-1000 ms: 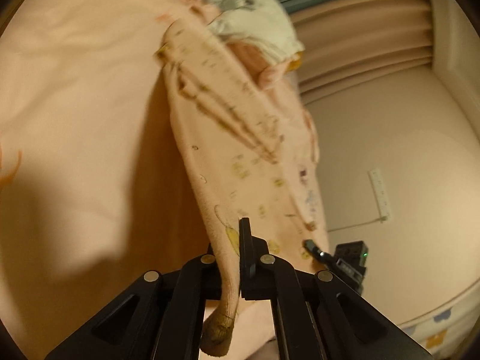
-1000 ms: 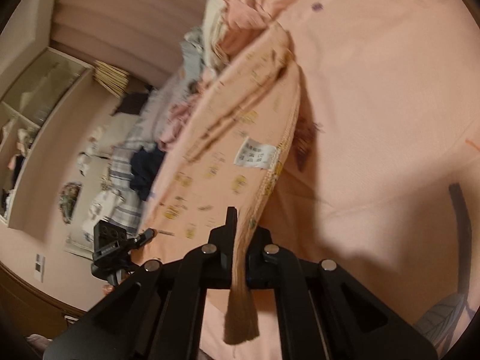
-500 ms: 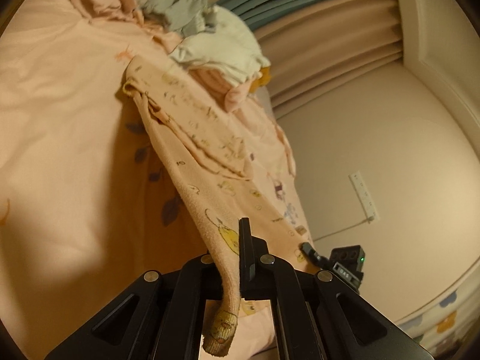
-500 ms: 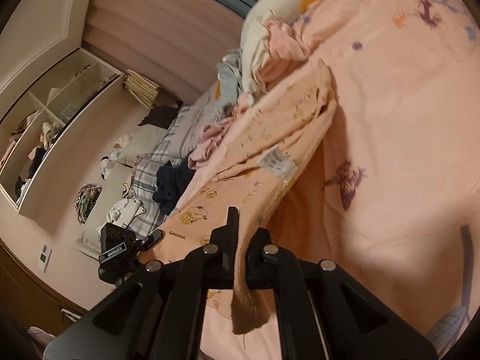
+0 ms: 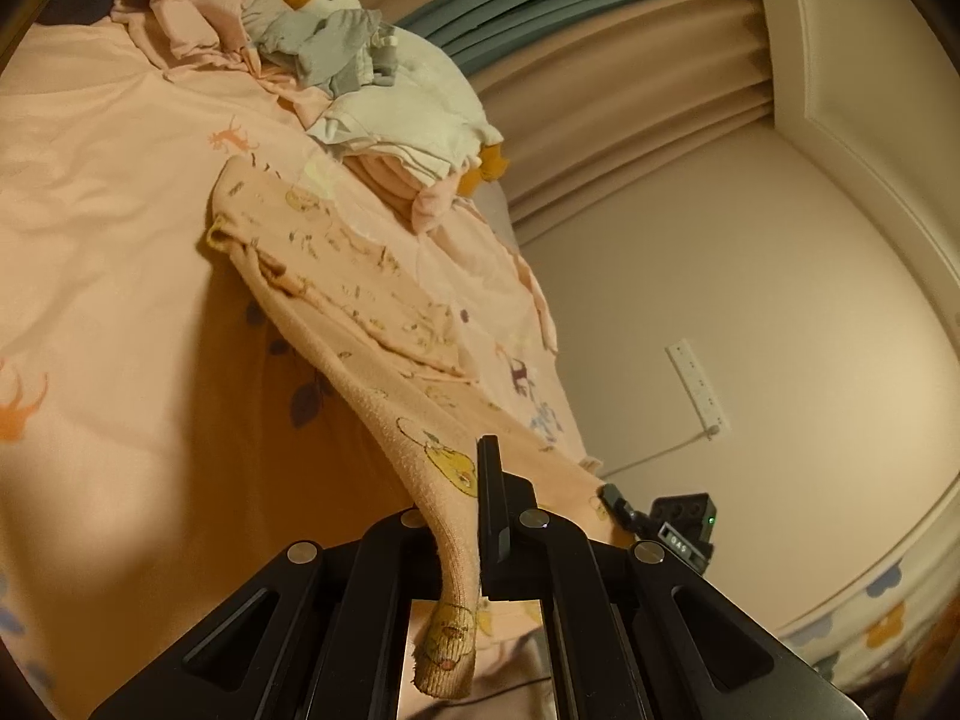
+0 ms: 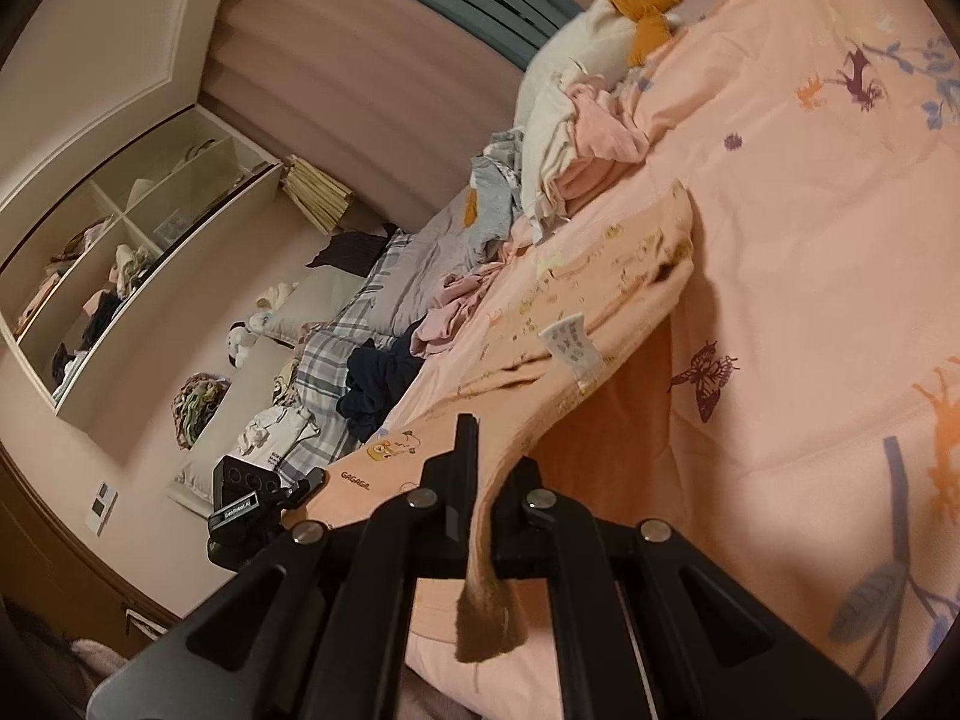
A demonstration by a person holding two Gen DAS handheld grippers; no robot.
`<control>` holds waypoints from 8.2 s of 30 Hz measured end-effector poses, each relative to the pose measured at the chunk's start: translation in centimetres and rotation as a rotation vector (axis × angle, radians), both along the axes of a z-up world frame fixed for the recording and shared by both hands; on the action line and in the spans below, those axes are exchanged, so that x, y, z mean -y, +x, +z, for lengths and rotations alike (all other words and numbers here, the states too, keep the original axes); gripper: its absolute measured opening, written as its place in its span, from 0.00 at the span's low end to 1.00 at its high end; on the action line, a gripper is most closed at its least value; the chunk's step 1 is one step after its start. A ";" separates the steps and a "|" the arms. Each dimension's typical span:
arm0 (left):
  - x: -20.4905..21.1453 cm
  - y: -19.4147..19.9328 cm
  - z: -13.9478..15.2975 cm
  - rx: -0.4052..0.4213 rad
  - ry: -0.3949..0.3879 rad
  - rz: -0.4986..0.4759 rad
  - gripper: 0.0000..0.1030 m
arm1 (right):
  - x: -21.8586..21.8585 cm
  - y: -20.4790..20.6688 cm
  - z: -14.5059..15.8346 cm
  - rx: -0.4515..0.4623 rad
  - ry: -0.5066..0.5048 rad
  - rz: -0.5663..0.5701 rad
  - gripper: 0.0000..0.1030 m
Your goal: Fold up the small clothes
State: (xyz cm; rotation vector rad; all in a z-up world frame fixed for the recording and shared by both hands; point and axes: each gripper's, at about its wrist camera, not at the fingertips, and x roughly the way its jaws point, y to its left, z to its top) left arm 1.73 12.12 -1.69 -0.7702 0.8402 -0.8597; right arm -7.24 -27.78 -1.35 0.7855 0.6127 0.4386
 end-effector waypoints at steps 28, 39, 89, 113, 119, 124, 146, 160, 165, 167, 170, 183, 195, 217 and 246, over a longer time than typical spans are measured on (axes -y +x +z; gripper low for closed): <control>-1.3 4.4 0.1 -0.118 0.019 0.047 0.00 | 1.0 3.7 1.7 -0.036 0.000 0.027 0.07; 0.9 16.6 -3.9 -0.274 0.075 0.095 0.00 | 4.0 16.5 -3.7 -0.256 -0.009 -0.087 0.07; -0.4 23.1 -4.9 -0.348 0.285 0.179 0.67 | 4.8 22.1 -3.4 -0.319 -0.107 -0.102 0.49; 4.7 17.9 -7.7 -0.316 0.525 -0.082 0.68 | 0.6 28.5 -7.7 -0.354 -0.637 0.178 0.25; 4.7 17.9 -7.7 -0.319 0.524 -0.083 0.67 | -0.7 27.6 -7.0 -0.260 -0.728 0.207 0.07; 4.6 18.2 -7.9 -0.327 0.502 -0.057 0.67 | 1.9 28.1 -5.7 -0.239 -0.686 0.014 0.06; 7.6 18.2 -4.5 -0.223 0.378 -0.136 0.67 | 2.9 24.3 -3.8 -0.226 -0.495 -0.146 0.25; 6.1 25.7 -5.0 -0.241 0.375 0.150 0.67 | 1.0 21.3 -3.4 -0.185 -0.425 -0.065 0.28; 5.6 23.6 -3.3 -0.190 0.375 0.111 0.67 | 0.2 19.6 -3.2 -0.172 -0.425 -0.038 0.30; 6.0 21.3 -3.3 -0.171 0.404 0.063 0.67 | -0.3 18.8 -3.2 -0.173 -0.427 -0.023 0.30; 6.3 18.0 -3.6 -0.150 0.419 0.001 0.67 | -1.7 17.4 -3.5 -0.178 -0.453 0.009 0.29; 8.1 9.2 -7.0 0.011 0.701 -0.061 0.43 | -4.1 11.4 -6.9 -0.249 -0.587 0.030 0.26; 4.8 6.4 -7.9 -0.082 0.600 -0.041 0.43 | -3.6 8.1 -8.3 -0.292 -0.575 -0.004 0.24; -0.3 5.6 -8.0 -0.241 0.424 0.132 0.61 | -6.2 4.8 -5.7 -0.207 -0.466 -0.042 0.52; 2.1 18.0 -9.9 -0.331 0.207 0.031 0.71 | -6.7 8.1 -6.6 -0.213 -0.274 0.007 0.84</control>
